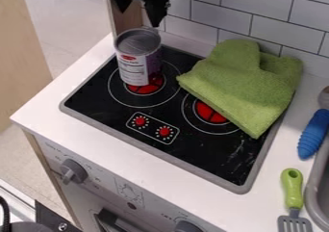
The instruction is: Move the can in the lower side of the left burner
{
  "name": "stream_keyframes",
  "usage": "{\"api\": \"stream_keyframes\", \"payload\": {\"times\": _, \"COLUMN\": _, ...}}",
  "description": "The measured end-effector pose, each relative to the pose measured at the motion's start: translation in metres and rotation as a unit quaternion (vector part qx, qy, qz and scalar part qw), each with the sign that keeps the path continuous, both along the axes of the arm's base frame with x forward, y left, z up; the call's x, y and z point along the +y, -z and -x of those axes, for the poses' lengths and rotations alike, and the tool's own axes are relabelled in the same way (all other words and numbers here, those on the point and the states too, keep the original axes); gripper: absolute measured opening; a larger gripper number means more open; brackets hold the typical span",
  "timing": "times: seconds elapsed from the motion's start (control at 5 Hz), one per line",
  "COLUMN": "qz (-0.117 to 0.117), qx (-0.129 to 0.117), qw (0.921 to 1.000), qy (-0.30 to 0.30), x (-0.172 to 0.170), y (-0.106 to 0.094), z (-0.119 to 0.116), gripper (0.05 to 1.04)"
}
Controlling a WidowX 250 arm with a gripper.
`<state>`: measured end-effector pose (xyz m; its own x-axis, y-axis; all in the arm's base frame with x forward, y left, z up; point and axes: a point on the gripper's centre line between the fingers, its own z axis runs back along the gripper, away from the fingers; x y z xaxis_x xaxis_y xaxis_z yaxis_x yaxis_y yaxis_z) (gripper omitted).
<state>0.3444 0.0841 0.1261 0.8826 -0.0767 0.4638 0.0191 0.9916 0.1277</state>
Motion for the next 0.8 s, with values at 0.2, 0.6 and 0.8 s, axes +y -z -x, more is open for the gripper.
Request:
{"api": "stream_keyframes", "payload": {"times": 0.2, "qz": -0.005, "qx": -0.002, "qw": 1.0000, "qy": -0.004, "x": -0.003, "y": 0.006, "z": -0.010, "gripper": 0.998}}
{"api": "stream_keyframes", "payload": {"times": 0.6, "qz": 0.027, "qx": 0.014, "qw": 0.9995, "qy": 0.008, "x": -0.007, "y": 0.021, "z": -0.020, "gripper": 0.998}}
{"api": "stream_keyframes", "payload": {"times": 0.8, "qz": 0.027, "qx": 0.030, "qw": 0.9991, "qy": -0.010, "x": -0.003, "y": 0.029, "z": -0.021, "gripper": 0.998}}
